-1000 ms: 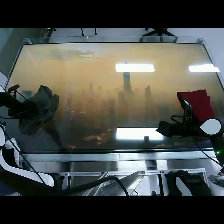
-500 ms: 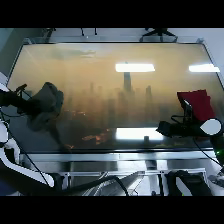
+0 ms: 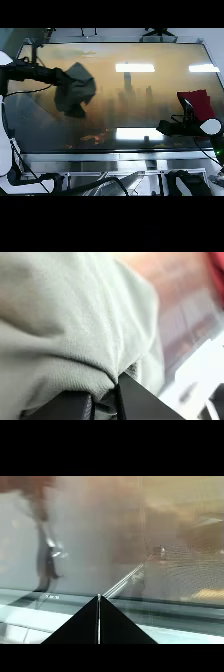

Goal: Fold the shirts.

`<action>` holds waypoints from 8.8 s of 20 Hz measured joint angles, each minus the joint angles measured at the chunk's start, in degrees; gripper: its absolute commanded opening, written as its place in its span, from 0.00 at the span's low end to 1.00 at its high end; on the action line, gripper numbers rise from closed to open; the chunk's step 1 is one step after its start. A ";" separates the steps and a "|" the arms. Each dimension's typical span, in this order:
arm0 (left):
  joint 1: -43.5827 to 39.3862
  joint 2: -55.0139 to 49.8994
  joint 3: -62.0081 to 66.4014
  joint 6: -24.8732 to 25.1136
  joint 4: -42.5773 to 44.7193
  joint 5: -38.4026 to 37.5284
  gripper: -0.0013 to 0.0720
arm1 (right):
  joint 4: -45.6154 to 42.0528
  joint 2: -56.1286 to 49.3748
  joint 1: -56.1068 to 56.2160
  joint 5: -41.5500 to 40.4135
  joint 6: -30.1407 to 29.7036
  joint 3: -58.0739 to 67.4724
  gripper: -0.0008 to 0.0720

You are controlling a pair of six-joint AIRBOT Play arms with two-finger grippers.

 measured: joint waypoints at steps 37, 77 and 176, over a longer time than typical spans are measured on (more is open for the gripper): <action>-2.16 -14.49 -29.20 11.04 -6.45 9.77 0.92 | 29.11 -37.07 9.09 -17.99 -30.14 0.39 0.63; -13.20 -6.78 -25.55 11.82 12.55 13.14 0.05 | 32.81 -28.30 5.05 -9.16 -36.00 7.13 0.05; 6.88 -18.88 -4.52 -1.73 22.08 -13.07 0.05 | 25.11 -70.51 -14.64 2.62 -23.54 64.24 0.05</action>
